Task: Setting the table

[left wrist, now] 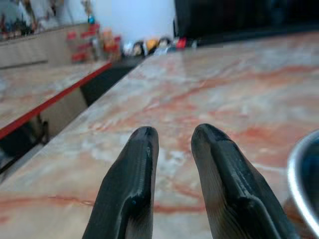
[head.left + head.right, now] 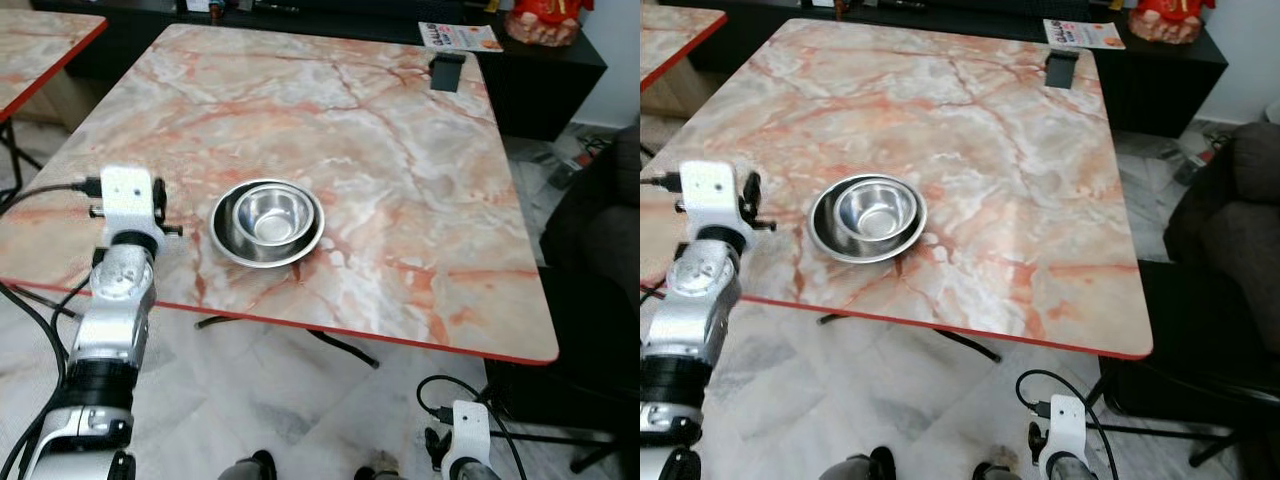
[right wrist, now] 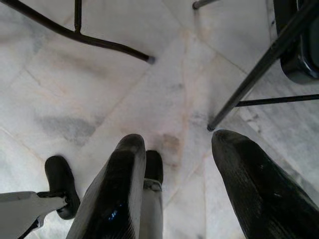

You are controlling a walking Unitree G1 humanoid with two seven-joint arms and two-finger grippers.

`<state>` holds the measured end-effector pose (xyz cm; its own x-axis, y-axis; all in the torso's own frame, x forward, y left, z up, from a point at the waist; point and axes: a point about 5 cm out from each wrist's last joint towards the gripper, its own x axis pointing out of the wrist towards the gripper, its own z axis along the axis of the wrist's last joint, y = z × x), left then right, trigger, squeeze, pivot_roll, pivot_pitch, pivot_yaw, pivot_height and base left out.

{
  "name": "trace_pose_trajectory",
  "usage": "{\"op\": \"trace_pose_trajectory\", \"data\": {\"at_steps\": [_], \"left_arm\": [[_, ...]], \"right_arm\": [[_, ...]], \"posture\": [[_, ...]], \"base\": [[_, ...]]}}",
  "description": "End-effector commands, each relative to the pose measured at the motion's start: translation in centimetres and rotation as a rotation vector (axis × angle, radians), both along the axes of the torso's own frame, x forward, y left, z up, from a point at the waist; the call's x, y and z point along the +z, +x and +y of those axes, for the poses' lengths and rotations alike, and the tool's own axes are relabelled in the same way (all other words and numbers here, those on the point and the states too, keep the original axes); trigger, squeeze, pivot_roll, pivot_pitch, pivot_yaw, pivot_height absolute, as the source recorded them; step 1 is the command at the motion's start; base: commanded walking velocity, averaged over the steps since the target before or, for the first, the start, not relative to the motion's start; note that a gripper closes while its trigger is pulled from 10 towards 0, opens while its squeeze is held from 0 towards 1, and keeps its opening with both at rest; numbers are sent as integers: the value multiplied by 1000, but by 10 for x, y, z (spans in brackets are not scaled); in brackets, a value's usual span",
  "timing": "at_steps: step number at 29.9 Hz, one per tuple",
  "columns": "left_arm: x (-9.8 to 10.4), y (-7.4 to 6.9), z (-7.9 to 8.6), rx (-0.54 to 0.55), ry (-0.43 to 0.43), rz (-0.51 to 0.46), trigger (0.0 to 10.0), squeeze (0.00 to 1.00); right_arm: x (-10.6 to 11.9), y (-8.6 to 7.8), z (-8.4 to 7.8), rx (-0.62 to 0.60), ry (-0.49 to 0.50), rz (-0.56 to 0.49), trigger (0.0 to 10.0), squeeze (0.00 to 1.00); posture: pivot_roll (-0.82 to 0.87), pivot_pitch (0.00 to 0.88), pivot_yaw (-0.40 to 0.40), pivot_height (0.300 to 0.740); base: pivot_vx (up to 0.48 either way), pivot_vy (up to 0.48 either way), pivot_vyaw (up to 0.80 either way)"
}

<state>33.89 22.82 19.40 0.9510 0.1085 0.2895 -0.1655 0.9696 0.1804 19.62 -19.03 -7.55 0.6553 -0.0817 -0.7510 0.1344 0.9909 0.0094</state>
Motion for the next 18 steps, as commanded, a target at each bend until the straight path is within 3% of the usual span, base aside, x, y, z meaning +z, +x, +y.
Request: {"op": "trace_pose_trajectory", "data": {"at_steps": [1,5,10,18], "left_arm": [[-1,-6,-3,-33,-31,-49,10000,0],[-7,-10,-7,-43,-42,-77,10000,0],[-17,-9,-23,-63,-129,-69,10000,0],[-12,-4,-28,-83,-169,-93,10000,0]], "right_arm": [[-3,-7,-2,-8,0,16,10000,0],[-3,-7,-2,-3,2,15,10000,0],[-2,-4,-2,-1,2,7,10000,0],[-2,-4,-4,0,-7,8,10000,0]], "posture": [[45,172,-47,740],[42,172,-48,740],[34,159,-48,740],[29,148,-48,740]], "base": [[0,0,0],[0,0,0],[0,0,0],[0,480,0]]}}
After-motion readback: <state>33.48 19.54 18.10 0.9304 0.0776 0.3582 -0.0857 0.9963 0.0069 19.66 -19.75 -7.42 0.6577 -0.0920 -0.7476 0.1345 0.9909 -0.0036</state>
